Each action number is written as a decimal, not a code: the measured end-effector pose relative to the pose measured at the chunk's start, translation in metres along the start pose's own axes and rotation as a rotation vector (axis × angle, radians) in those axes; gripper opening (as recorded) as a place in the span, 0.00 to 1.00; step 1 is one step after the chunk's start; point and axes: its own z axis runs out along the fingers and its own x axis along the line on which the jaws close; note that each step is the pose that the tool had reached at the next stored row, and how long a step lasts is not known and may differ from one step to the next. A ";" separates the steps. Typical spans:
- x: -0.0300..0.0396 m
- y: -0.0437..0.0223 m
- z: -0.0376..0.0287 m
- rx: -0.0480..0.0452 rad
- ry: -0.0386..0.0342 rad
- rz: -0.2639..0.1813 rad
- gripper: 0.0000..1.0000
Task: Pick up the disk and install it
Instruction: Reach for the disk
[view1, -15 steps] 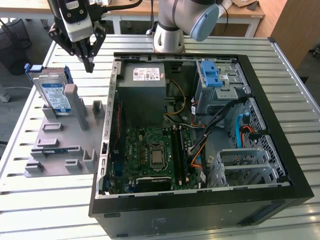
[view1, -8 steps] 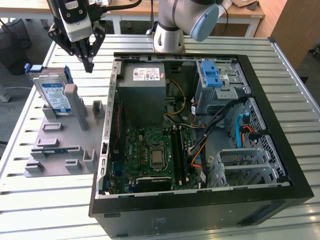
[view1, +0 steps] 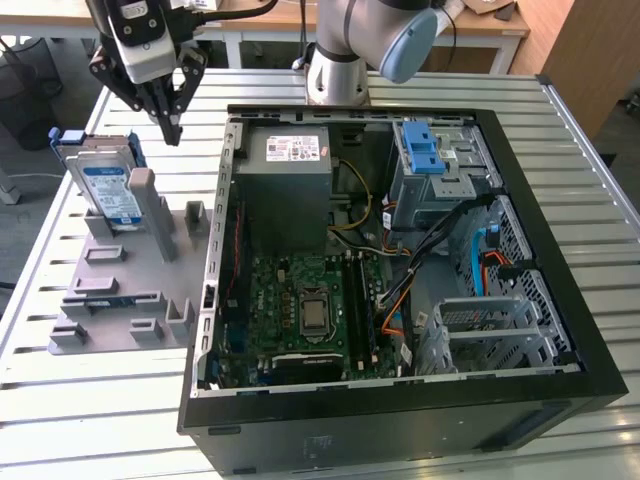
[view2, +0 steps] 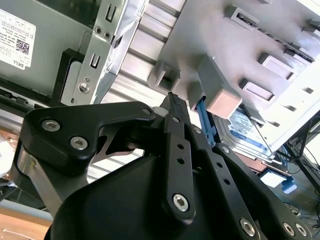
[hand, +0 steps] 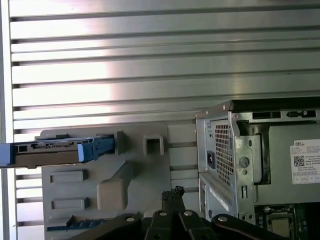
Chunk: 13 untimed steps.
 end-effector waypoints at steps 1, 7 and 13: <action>0.0009 -0.0001 0.0000 0.0000 0.0000 0.000 0.11; 0.0077 -0.0001 -0.0001 0.0000 0.0000 0.000 0.11; 0.0170 0.0063 0.0000 0.0000 0.0000 0.000 0.11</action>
